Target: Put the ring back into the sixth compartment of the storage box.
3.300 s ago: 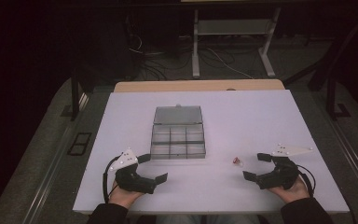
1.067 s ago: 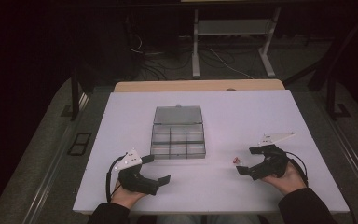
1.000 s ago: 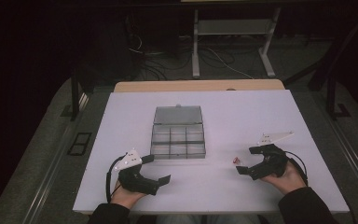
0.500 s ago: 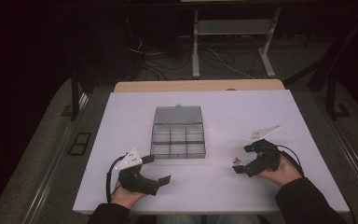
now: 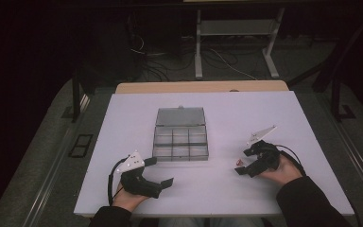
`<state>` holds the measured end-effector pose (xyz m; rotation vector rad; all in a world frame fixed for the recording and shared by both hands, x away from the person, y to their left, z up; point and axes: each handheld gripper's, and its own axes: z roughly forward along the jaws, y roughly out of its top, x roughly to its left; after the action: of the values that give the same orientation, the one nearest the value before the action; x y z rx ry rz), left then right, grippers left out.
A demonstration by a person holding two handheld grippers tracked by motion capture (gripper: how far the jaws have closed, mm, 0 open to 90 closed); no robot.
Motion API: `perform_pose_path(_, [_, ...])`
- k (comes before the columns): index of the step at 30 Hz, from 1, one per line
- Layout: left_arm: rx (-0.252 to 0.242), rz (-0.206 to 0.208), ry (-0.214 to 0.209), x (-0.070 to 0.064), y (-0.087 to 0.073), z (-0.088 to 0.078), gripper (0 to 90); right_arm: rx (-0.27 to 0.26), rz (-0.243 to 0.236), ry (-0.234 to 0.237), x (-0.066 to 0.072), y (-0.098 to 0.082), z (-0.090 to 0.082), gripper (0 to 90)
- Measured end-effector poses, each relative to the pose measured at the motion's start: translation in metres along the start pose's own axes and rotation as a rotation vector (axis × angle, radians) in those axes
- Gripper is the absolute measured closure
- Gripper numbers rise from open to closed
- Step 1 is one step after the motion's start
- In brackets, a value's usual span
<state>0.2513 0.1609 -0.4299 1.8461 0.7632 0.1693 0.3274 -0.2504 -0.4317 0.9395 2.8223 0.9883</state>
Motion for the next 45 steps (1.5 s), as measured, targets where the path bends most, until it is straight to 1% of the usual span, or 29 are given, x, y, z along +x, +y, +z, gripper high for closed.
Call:
perform_pose_path(1, [0.000,-0.002,0.000,-0.0002,-0.0001,0.0001,0.0,0.005,-0.007,-0.014,-0.0009,-0.0003,0.0000,21.6])
perform_pose_path(2, [0.001,-0.001,-0.001,-0.0002,0.0000,0.0001,0.0,0.006,-0.010,-0.009,-0.0005,-0.0003,-0.0006,25.1])
perform_pose_path(4, [0.001,-0.001,-0.001,-0.0002,-0.0001,0.0002,0.0,0.003,-0.023,-0.015,-0.0005,0.0001,-0.0008,28.4])
perform_pose_path(7, [0.001,-0.001,-0.001,-0.0003,-0.0001,0.0003,0.0,0.004,-0.032,-0.015,-0.0005,0.0004,-0.0004,32.4])
perform_pose_path(12, [0.002,-0.001,-0.002,-0.0003,-0.0002,0.0004,0.0,0.013,-0.045,-0.022,-0.0004,0.0004,0.0018,35.6])
perform_pose_path(21, [0.001,-0.002,-0.002,-0.0002,-0.0003,0.0005,0.0,0.025,-0.058,-0.051,-0.0002,0.0003,0.0050,44.0])
perform_pose_path(23, [0.001,-0.002,-0.002,0.0000,-0.0003,0.0006,0.0,0.024,-0.058,-0.065,-0.0001,0.0006,0.0057,45.1])
perform_pose_path(25, [0.001,-0.003,-0.003,-0.0001,-0.0003,0.0007,0.0,0.026,-0.059,-0.066,0.0002,0.0010,0.0065,47.8])
perform_pose_path(34, [0.002,-0.003,-0.002,-0.0003,-0.0003,0.0008,0.0,0.029,-0.080,-0.064,0.0021,0.0014,0.0074,66.1])
perform_pose_path(39, [0.001,-0.003,-0.002,-0.0003,-0.0004,0.0009,0.0,0.029,-0.086,-0.072,0.0027,0.0014,0.0075,69.0])
perform_pose_path(45, [0.002,-0.002,-0.003,-0.0003,-0.0004,0.0011,0.0,0.026,-0.072,-0.050,0.0010,0.0011,0.0066,70.2])
